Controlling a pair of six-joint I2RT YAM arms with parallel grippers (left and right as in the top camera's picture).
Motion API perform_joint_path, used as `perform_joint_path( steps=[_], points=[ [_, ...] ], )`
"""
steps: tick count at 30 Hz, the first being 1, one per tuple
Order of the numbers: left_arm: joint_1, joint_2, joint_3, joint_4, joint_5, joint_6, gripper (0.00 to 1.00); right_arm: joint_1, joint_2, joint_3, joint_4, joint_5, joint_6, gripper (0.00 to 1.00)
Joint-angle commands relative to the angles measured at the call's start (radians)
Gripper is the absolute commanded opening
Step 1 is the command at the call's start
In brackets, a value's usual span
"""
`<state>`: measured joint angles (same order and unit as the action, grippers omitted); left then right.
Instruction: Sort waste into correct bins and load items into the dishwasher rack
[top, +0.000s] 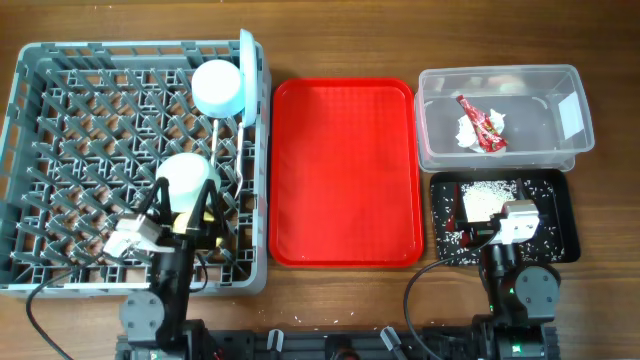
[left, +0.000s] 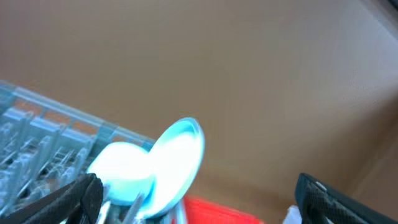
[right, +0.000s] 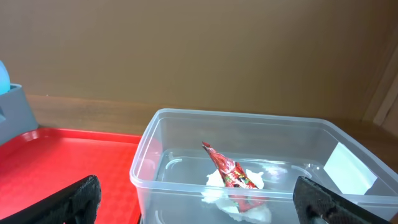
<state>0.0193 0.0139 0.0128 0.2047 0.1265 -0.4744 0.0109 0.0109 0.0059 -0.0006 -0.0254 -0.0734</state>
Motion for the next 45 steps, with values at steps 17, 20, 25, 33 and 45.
perform_joint_path(
  steps=[17,20,25,33,45],
  points=[
    [-0.018,-0.011,-0.007,-0.281,-0.093,0.33,1.0,0.004,-0.007,-0.001,0.003,-0.012,-0.005,1.0],
    [-0.018,-0.011,-0.007,-0.28,-0.093,0.329,1.0,0.004,-0.007,-0.001,0.003,-0.013,-0.005,1.0],
    [-0.018,-0.01,-0.007,-0.28,-0.093,0.329,1.0,0.004,-0.007,-0.001,0.003,-0.012,-0.005,1.0],
    [-0.018,-0.009,-0.007,-0.28,-0.093,0.329,1.0,0.004,-0.007,-0.001,0.003,-0.012,-0.005,1.0],
    [-0.018,-0.009,-0.007,-0.28,-0.093,0.329,1.0,0.004,-0.007,-0.001,0.003,-0.013,-0.005,1.0]
  ],
)
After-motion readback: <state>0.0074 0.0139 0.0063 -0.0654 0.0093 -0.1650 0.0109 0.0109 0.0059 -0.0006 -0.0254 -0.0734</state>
